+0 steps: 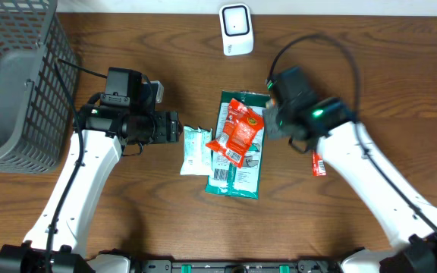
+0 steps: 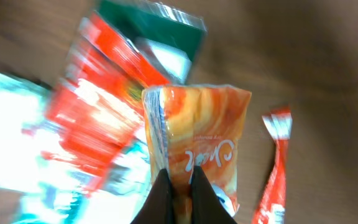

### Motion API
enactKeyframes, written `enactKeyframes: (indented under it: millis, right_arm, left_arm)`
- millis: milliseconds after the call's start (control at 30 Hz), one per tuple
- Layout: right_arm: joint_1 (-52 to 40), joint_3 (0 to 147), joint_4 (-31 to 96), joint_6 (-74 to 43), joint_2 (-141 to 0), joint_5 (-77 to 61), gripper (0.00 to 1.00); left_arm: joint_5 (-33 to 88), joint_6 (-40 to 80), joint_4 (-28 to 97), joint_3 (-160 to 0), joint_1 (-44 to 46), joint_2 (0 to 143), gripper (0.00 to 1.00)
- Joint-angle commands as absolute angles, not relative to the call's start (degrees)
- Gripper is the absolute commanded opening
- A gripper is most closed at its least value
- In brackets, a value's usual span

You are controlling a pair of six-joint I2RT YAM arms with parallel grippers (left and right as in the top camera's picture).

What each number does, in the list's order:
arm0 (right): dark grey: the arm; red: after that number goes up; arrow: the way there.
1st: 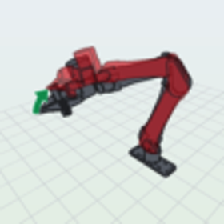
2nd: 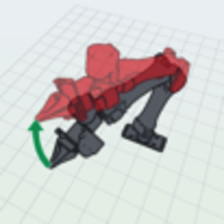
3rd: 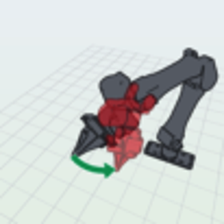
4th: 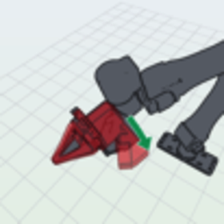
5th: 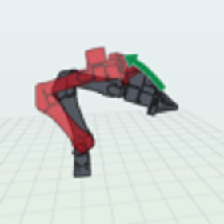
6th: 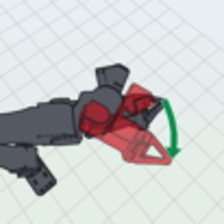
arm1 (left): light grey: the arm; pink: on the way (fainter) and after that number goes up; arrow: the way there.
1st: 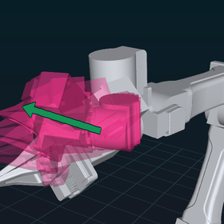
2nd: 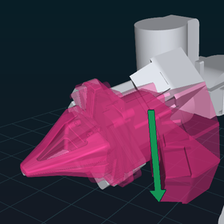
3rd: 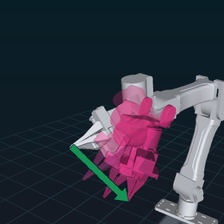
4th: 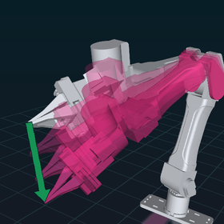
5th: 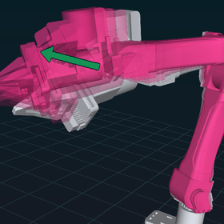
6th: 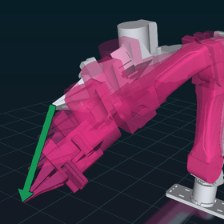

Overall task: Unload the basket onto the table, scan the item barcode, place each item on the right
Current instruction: 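Raise the orange box up to the white scanner with the right gripper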

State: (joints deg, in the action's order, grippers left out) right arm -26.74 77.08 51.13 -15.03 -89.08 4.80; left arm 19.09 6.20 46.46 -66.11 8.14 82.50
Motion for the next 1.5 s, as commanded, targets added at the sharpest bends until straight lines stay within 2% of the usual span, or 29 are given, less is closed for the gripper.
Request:
enactKeyframes:
  millis: [0,267,300,467,800,1200,1300,1467]
  right_arm:
    - [-22.83,86.48,55.35,-13.63,-89.19,-8.82,0.01]
    - [-17.91,116.73,70.76,-11.07,-100.29,-22.22,0.01]
    - [-17.72,126.15,74.11,-11.05,-105.56,-24.49,0.01]
    - [-17.65,140.53,71.85,-11.55,-117.08,-29.47,0.01]
    - [-14.02,141.69,44.36,-21.41,-135.04,-37.10,0.01]
    - [-9.63,141.69,14.31,-43.16,-153.86,-50.74,0.01]
    - [-9.04,141.69,11.09,-46.26,-156.46,-53.06,0.01]
    - [-8.82,141.67,10.98,-45.12,-157.03,-53.06,0.01]
  left_arm:
    - [18.55,6.52,46.68,-66.72,8.10,82.00,0.82]
    - [18.55,6.52,46.68,-66.72,8.10,82.00,0.82]
    - [18.55,6.52,46.68,-66.72,8.10,82.00,0.82]
    - [18.55,6.52,46.68,-66.72,8.10,82.00,0.82]
    - [18.55,6.52,46.68,-66.72,8.10,82.00,0.82]
    - [18.55,6.52,46.68,-66.72,8.10,82.00,0.82]
    - [18.55,6.52,46.68,-66.72,8.10,82.00,0.82]
    - [18.55,6.52,46.68,-66.72,8.10,82.00,0.82]
